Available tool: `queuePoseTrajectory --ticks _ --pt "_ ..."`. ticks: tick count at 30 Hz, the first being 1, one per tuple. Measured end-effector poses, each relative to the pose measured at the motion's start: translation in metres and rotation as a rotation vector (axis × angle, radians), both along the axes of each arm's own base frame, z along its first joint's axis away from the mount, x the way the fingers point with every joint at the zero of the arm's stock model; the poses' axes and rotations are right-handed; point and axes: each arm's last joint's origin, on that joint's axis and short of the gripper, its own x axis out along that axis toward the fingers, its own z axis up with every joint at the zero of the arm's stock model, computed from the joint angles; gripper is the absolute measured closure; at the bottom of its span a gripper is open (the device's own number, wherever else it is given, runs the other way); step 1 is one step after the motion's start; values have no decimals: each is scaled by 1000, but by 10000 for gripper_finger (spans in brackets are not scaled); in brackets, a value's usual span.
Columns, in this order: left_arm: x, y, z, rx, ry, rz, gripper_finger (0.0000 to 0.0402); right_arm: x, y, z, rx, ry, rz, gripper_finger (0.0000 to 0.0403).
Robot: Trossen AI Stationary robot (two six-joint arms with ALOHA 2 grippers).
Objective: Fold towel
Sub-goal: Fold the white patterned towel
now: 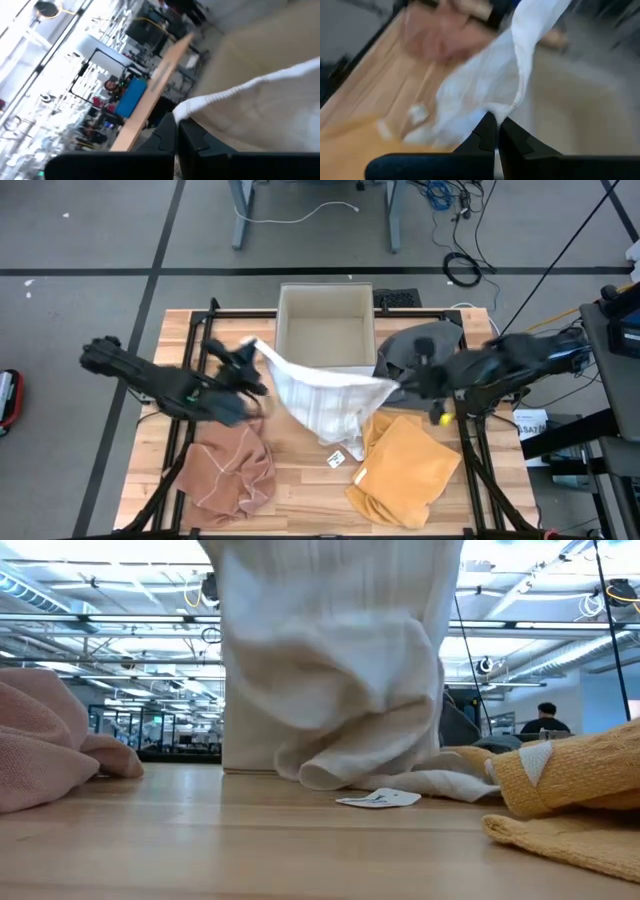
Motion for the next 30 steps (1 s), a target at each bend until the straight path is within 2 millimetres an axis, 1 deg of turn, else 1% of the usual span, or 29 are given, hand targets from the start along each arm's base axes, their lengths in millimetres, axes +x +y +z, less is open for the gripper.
queuePoseTrajectory --ticks 4,7,9,12,14,16,20,24,30 --pt "-30 8 64 -49 -162 -41 400 -20 -9 59 -94 -244 -16 403" --pt "-51 14 106 -96 -287 -116 401 -38 -15 97 -139 -428 0 403" --pt "-62 17 127 -106 -344 -193 401 -49 -18 115 -172 -512 8 403" --pt "-73 20 150 -94 -410 -316 401 -61 -22 132 -211 -589 12 403" --pt "-78 21 162 -73 -446 -391 401 -67 -24 139 -234 -626 14 403" --pt "-81 22 171 -38 -474 -449 401 -69 -25 143 -258 -656 15 403" --pt "-85 23 188 51 -545 -505 401 -70 -25 149 -312 -710 18 403" --pt "-89 23 198 158 -606 -551 401 -68 -24 157 -379 -775 12 403" --pt "-94 23 207 277 -675 -599 401 -64 -23 167 -478 -873 -9 402"
